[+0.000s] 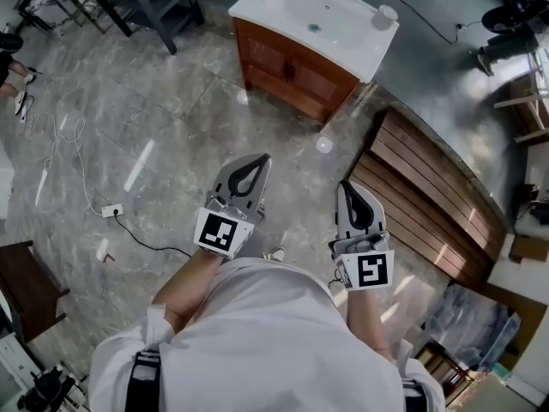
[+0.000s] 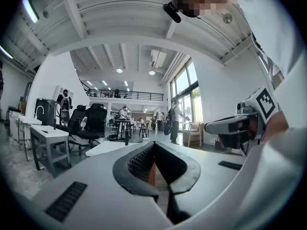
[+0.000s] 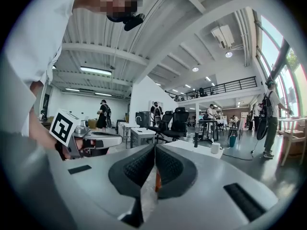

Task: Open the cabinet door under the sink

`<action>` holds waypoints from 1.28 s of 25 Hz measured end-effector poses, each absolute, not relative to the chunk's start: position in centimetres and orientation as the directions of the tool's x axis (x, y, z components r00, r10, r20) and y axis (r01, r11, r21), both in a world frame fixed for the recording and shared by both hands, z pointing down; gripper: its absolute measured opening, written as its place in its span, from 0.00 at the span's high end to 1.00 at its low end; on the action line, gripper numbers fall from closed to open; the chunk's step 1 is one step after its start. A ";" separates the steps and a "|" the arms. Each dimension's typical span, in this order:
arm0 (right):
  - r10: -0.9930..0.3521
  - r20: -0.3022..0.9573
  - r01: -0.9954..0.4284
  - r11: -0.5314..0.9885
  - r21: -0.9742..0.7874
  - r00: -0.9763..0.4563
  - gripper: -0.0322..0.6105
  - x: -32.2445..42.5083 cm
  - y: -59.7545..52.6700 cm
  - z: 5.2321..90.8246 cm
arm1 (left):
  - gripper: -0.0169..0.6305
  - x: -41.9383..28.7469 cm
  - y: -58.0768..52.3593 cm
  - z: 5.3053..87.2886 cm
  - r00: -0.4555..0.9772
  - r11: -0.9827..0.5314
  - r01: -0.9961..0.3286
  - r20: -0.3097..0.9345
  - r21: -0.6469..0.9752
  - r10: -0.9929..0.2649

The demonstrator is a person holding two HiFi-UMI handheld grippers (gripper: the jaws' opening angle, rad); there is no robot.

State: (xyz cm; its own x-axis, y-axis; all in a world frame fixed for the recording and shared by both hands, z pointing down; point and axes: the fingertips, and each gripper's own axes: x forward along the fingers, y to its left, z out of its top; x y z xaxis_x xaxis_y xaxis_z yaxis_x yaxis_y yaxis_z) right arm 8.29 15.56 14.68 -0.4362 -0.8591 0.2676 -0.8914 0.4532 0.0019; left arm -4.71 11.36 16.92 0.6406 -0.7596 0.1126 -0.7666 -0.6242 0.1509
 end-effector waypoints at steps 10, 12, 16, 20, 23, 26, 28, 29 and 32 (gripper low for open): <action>-0.861 0.290 -0.897 0.441 0.017 -0.418 0.90 5.9 4.6 14.6 | 0.95 -7.6 -0.4 18.7 0.639 -0.621 -0.768 0.120 0.153 -0.760; -0.866 0.284 -0.901 0.434 0.019 -0.412 0.90 5.1 3.2 14.5 | 0.95 -8.2 -1.7 19.1 0.650 -0.634 -0.760 0.124 0.147 -0.750; -0.871 0.280 -0.904 0.426 0.025 -0.403 0.90 4.6 0.9 14.5 | 0.95 -8.2 -3.7 19.5 0.662 -0.644 -0.748 0.120 0.159 -0.739; -0.874 0.269 -0.905 0.425 0.019 -0.405 0.90 4.7 -0.6 14.7 | 0.95 -7.9 -4.8 19.4 0.667 -0.650 -0.744 0.114 0.156 -0.736; -0.866 0.255 -0.894 0.448 0.014 -0.430 0.90 5.0 -2.1 14.7 | 0.95 -7.4 -5.9 19.4 0.656 -0.640 -0.754 0.120 0.147 -0.745; -0.855 0.251 -0.883 0.470 0.003 -0.454 0.90 5.7 -3.4 15.0 | 0.95 -6.7 -6.8 19.0 0.635 -0.621 -0.772 0.121 0.137 -0.763; -0.847 0.252 -0.875 0.485 0.001 -0.469 0.90 6.2 -4.2 15.2 | 0.95 -6.5 -7.2 18.7 0.618 -0.604 -0.786 0.124 0.132 -0.776; -0.842 0.255 -0.871 0.492 0.001 -0.475 0.90 6.5 -4.6 15.4 | 0.95 -6.4 -7.4 18.6 0.610 -0.598 -0.792 0.127 0.127 -0.782; -0.823 0.268 -0.856 0.517 -0.009 -0.500 0.90 6.9 -5.3 16.0 | 0.95 -6.0 -7.4 18.7 0.597 -0.587 -0.802 0.145 0.108 -0.789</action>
